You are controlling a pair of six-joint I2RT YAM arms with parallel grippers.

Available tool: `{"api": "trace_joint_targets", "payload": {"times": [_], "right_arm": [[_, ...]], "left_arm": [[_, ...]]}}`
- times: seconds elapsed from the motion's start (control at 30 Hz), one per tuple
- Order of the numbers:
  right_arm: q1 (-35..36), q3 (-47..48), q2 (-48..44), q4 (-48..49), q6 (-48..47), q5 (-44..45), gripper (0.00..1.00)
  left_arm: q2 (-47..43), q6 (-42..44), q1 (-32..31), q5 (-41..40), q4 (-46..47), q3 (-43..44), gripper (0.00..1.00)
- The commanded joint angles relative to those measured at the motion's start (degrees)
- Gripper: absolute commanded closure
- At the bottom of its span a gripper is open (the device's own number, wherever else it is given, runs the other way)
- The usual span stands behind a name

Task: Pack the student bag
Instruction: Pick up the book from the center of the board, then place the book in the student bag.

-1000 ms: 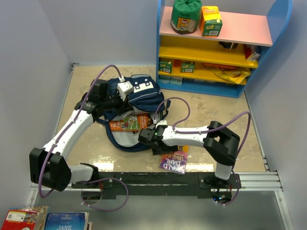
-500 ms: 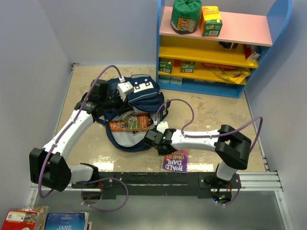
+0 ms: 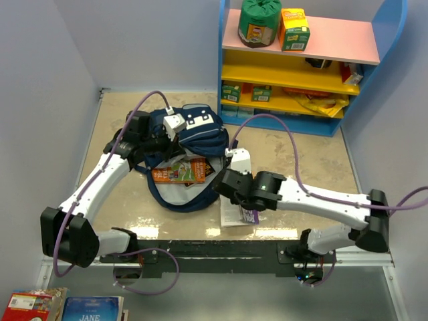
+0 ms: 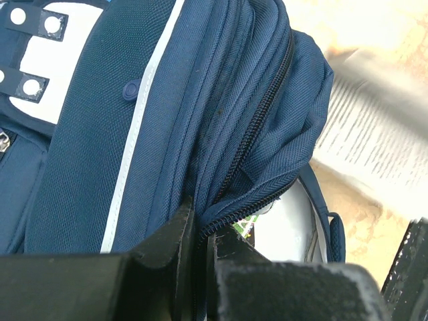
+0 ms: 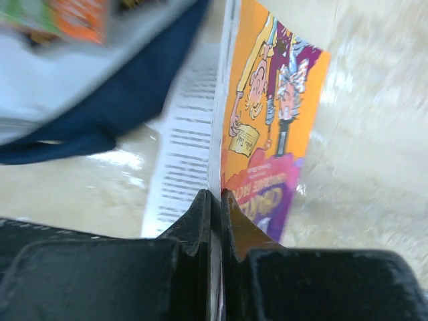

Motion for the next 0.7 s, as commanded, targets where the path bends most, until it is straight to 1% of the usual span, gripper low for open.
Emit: {"api": "trace_joint_targets", "payload": {"times": [0.0,0.07,0.1,0.13,0.17,0.2,0.23,0.3,0.33,0.37,0.4,0.47,0.5,0.53,0.57,0.6,0.63,0.67], "right_arm": [[3.8,10.1,-5.6,-5.6,-7.4,10.6,1.0],[6.8,12.1,-5.8,-6.1,-9.4,13.3,1.0],[8.2,15.4,-5.5,-6.9,-10.3,14.9,1.0],[10.9,17.5,-4.2,-10.2,-10.3,16.5,1.0],[12.3,19.9,-3.1,-12.7,-9.6,20.6,1.0],[13.7,25.3,-1.9,-15.4,-7.8,21.7,1.0],[16.8,27.5,0.4,-18.7,-7.6,22.4,1.0],[20.0,30.9,1.7,-18.5,-9.9,23.2,1.0],[23.2,30.8,1.9,-15.2,-11.6,22.8,1.0],[23.7,29.8,1.7,-12.6,-13.6,22.2,1.0],[23.9,27.5,1.5,-10.4,-16.9,19.7,1.0],[23.9,24.5,0.8,-3.9,-19.6,18.0,1.0],[23.9,20.9,0.5,-1.2,-23.1,17.3,1.0],[24.0,19.0,0.0,4.4,-24.9,16.7,1.0],[23.9,17.2,-0.5,7.6,-27.4,16.3,1.0],[23.9,14.2,-1.0,10.5,-31.9,17.5,1.0],[23.6,13.0,-1.0,15.5,-34.2,18.0,1.0],[23.2,11.8,-0.9,18.4,-36.7,18.4,1.0]], "left_arm": [[-0.3,-0.1,0.6,-0.8,4.6,4.1,1.0],[0.6,0.1,0.6,-0.6,3.8,4.9,1.0],[0.9,0.3,0.5,-0.6,3.4,5.3,1.0],[1.3,0.6,0.6,-0.6,3.1,5.8,1.0],[1.3,0.6,0.6,-0.7,3.2,5.9,1.0],[1.3,0.8,0.6,-1.1,3.5,6.0,1.0],[1.5,0.9,0.6,-1.6,3.6,6.3,1.0],[1.9,1.0,0.6,-2.0,3.8,6.7,1.0],[2.2,0.9,0.6,-2.1,3.7,7.0,1.0],[2.3,0.8,0.6,-2.1,3.7,7.0,1.0],[2.2,0.4,0.5,-2.0,3.9,7.0,1.0],[1.9,-0.1,0.6,-1.5,4.2,7.0,1.0],[1.6,-0.5,0.6,-1.4,4.2,7.0,1.0],[1.3,-0.6,0.6,-0.8,4.2,7.3,1.0],[1.1,-0.6,0.6,-0.7,3.7,7.7,1.0],[1.0,-0.6,0.5,-0.4,3.2,8.1,1.0],[0.7,-0.6,0.6,0.4,2.7,9.1,1.0],[0.7,-0.6,0.5,0.7,1.6,9.8,1.0]]}}
